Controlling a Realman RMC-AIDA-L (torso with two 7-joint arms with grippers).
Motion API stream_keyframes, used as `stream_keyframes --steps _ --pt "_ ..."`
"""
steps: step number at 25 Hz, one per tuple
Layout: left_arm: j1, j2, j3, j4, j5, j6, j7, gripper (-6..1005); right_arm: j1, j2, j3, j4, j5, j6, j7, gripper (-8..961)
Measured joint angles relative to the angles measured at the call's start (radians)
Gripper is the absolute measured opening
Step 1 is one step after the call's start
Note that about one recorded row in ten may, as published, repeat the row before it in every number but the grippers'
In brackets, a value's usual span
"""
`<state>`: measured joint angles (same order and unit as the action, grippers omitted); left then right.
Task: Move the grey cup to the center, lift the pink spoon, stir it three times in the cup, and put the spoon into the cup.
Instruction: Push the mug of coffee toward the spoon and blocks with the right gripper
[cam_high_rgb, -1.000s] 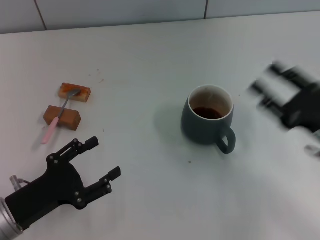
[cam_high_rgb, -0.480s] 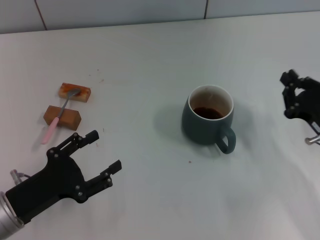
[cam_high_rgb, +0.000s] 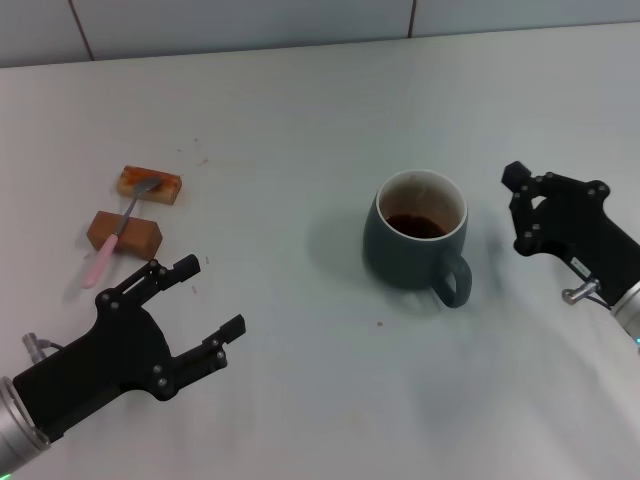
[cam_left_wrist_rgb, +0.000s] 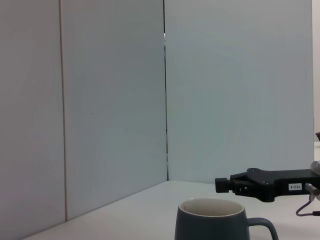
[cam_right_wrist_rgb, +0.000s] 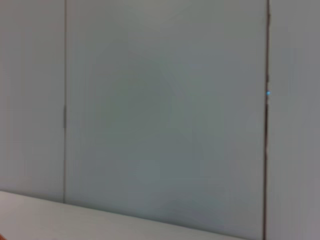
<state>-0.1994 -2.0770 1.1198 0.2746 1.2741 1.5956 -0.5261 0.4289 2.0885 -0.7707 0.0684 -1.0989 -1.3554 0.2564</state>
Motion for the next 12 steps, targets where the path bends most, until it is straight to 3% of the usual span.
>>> stream_keyframes --steps 12 --pt "0.005 0.0 0.0 0.0 -0.001 -0.001 0.0 800 0.078 0.001 0.001 0.068 -0.02 0.074 0.009 14"
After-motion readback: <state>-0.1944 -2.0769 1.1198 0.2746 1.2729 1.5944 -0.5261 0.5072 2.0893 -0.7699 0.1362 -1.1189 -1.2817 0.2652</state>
